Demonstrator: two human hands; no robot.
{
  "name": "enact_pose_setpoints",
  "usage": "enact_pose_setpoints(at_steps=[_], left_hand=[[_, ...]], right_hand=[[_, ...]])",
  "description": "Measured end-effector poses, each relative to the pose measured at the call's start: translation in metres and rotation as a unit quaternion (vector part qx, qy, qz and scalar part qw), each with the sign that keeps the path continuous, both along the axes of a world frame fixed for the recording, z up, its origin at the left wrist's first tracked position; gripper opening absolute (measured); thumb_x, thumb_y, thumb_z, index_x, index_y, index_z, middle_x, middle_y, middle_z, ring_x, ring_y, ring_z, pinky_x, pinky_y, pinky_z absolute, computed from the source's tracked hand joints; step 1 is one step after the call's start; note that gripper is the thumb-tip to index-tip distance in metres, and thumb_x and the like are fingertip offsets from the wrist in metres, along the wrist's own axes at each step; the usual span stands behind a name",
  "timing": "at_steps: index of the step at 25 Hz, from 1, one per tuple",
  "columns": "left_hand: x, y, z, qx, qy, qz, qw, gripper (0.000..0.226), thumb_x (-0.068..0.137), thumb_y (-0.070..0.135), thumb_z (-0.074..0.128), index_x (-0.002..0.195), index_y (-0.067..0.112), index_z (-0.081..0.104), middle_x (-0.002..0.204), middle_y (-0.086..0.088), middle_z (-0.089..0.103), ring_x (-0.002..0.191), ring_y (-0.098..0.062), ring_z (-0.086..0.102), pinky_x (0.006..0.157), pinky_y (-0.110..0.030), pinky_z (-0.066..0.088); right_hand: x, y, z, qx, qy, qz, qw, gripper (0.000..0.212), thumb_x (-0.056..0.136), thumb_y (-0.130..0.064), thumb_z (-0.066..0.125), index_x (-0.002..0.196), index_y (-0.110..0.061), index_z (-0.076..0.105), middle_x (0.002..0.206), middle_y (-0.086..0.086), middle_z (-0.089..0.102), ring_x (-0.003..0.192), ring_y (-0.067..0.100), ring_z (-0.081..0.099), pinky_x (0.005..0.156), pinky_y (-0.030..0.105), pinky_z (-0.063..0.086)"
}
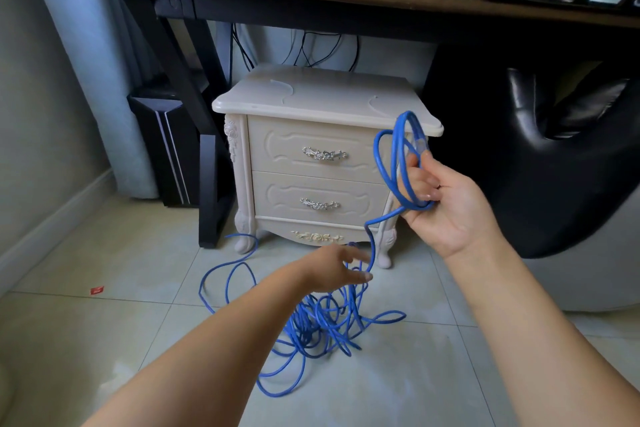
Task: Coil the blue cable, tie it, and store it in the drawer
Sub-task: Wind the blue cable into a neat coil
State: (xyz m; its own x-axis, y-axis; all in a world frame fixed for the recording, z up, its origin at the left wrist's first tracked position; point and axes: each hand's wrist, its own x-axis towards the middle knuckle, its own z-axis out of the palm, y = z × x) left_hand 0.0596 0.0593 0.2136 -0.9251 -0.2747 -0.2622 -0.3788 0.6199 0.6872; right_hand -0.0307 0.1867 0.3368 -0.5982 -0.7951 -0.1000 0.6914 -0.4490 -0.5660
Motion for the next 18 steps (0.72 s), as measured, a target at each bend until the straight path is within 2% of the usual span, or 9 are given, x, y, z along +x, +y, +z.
enact_pose_setpoints(at_steps=[2,3,5,8,11,14,16,18], left_hand=[[0.002,-0.005,-0.008,-0.08,-0.047,-0.056,0.994,0.035,0.095,0.045,0.058,0.117,0.02,0.069,0.119,-0.008,0.066,0.11,-0.026,0.06,0.094,-0.031,0.045],[0.003,-0.006,-0.01,-0.09,-0.044,-0.065,0.993,0.034,0.097,0.043,0.055,0.109,0.017,0.071,0.112,-0.011,0.067,0.105,-0.028,0.06,0.091,-0.033,0.046],[0.006,-0.009,-0.004,-0.083,-0.001,-0.064,0.995,0.031,0.1,0.038,0.05,0.102,0.014,0.071,0.103,-0.01,0.068,0.094,-0.026,0.059,0.085,-0.032,0.045],[0.01,-0.013,0.014,-0.073,0.082,-0.075,0.991,0.022,0.098,0.032,0.056,0.098,0.016,0.071,0.092,-0.005,0.066,0.085,-0.021,0.055,0.084,-0.031,0.044],[0.019,-0.018,0.037,0.035,0.187,-0.035,0.981,0.009,0.095,0.02,0.063,0.09,0.017,0.071,0.089,-0.008,0.07,0.081,-0.014,0.059,0.085,-0.028,0.046],[0.028,-0.019,0.061,0.144,0.275,0.039,0.95,0.013,0.091,0.015,0.068,0.083,0.025,0.072,0.095,-0.016,0.073,0.088,-0.019,0.065,0.089,-0.031,0.049],[0.032,-0.014,0.075,0.2,0.301,0.057,0.931,0.011,0.089,0.009,0.069,0.084,0.019,0.071,0.1,-0.016,0.073,0.095,-0.021,0.069,0.092,-0.028,0.051],[0.035,-0.007,0.082,0.247,0.305,0.065,0.918,0.007,0.087,0.005,0.069,0.086,0.012,0.069,0.101,-0.012,0.071,0.093,-0.02,0.068,0.089,-0.024,0.055]], right_hand=[[-0.004,0.008,0.005,-0.012,0.008,-0.026,1.0,0.031,0.103,-0.021,0.04,0.077,-0.009,0.054,0.047,-0.01,0.031,0.034,0.004,0.03,0.048,0.008,0.028],[-0.008,0.012,0.007,-0.013,0.013,-0.048,0.999,0.03,0.103,-0.021,0.041,0.078,-0.01,0.054,0.048,-0.01,0.031,0.035,0.004,0.03,0.051,0.009,0.029],[-0.017,0.018,0.009,-0.001,0.036,-0.11,0.993,0.027,0.103,-0.022,0.042,0.081,-0.01,0.052,0.048,-0.009,0.03,0.038,0.004,0.029,0.047,0.011,0.032],[-0.028,0.024,0.002,0.114,0.159,-0.219,0.956,0.023,0.105,-0.021,0.042,0.089,-0.008,0.053,0.047,-0.009,0.03,0.04,0.004,0.026,0.045,0.019,0.032],[-0.029,0.026,-0.002,0.197,0.217,-0.252,0.922,0.022,0.106,-0.02,0.04,0.097,-0.007,0.055,0.047,-0.01,0.032,0.04,0.003,0.028,0.049,0.021,0.03],[-0.028,0.025,0.005,0.182,0.217,-0.239,0.929,0.021,0.106,-0.018,0.041,0.095,-0.006,0.056,0.046,-0.01,0.032,0.04,0.004,0.027,0.045,0.019,0.03],[-0.025,0.021,0.007,0.176,0.211,-0.198,0.941,0.024,0.105,-0.017,0.042,0.088,-0.006,0.053,0.045,-0.009,0.031,0.038,0.004,0.026,0.042,0.017,0.03],[-0.02,0.015,0.002,0.176,0.19,-0.139,0.956,0.027,0.105,-0.015,0.041,0.081,-0.006,0.05,0.044,-0.008,0.031,0.036,0.004,0.026,0.039,0.017,0.03]])
